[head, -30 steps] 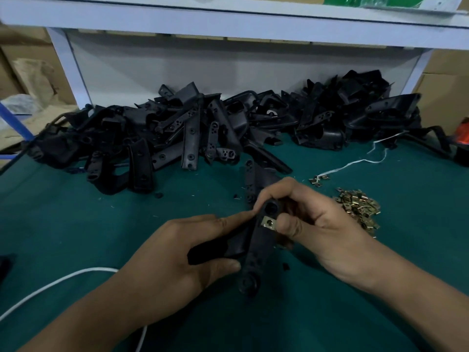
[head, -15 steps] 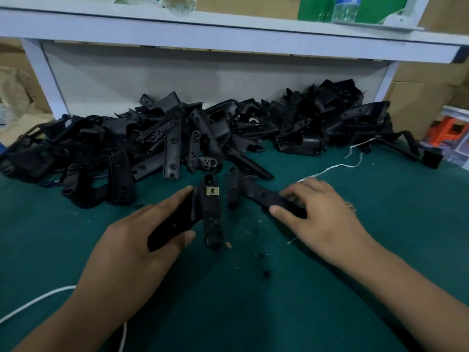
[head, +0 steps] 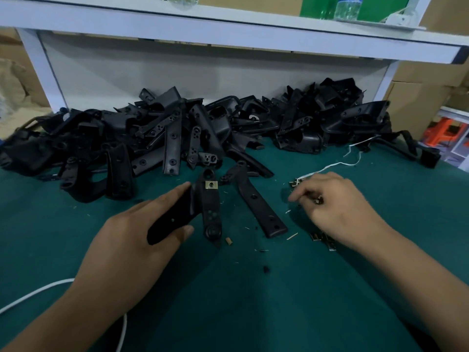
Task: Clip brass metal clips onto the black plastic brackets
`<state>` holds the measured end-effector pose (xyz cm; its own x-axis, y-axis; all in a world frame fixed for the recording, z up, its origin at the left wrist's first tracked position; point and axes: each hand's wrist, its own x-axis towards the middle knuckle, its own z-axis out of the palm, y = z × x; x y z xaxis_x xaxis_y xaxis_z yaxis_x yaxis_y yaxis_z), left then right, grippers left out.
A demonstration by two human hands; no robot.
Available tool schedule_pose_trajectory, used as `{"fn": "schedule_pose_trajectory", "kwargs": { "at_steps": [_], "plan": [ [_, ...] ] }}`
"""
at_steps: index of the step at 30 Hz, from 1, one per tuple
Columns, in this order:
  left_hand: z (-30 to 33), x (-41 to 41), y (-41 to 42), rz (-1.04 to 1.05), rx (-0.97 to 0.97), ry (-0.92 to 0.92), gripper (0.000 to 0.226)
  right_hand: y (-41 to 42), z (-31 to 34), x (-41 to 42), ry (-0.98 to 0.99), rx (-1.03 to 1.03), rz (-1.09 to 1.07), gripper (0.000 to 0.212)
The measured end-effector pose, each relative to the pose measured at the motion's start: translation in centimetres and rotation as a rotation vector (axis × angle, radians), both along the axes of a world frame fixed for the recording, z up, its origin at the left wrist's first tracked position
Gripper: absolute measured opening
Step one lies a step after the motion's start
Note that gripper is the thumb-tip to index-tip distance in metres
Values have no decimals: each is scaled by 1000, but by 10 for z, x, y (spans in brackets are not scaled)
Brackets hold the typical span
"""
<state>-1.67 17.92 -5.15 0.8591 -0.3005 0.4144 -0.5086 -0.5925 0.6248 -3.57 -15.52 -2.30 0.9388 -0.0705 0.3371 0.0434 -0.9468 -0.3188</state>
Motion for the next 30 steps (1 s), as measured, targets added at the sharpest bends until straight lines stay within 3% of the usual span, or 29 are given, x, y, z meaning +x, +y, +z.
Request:
{"fn": "schedule_pose_trajectory", "kwargs": {
  "at_steps": [7,10,15,21,26,30],
  "plan": [
    [-2,1,0,30,12,-12,66,-20,10,-3,4,-52,-28,9],
    [-2,1,0,26,14,-5,66,-18,2,-1,88,-107,2,9],
    [-2,1,0,31,33,-16,69,-12,-6,3,32,-92,7,14],
    [-3,2,0,41,44,-15,69,7,-12,9,99,-139,44,15],
    [-3,1,1,36,36,-6,69,14,-12,0,-20,162,150,14],
    [-1,1,1,14,-11,-6,68,38,-4,-9,-71,1011,385,15]
  ]
}}
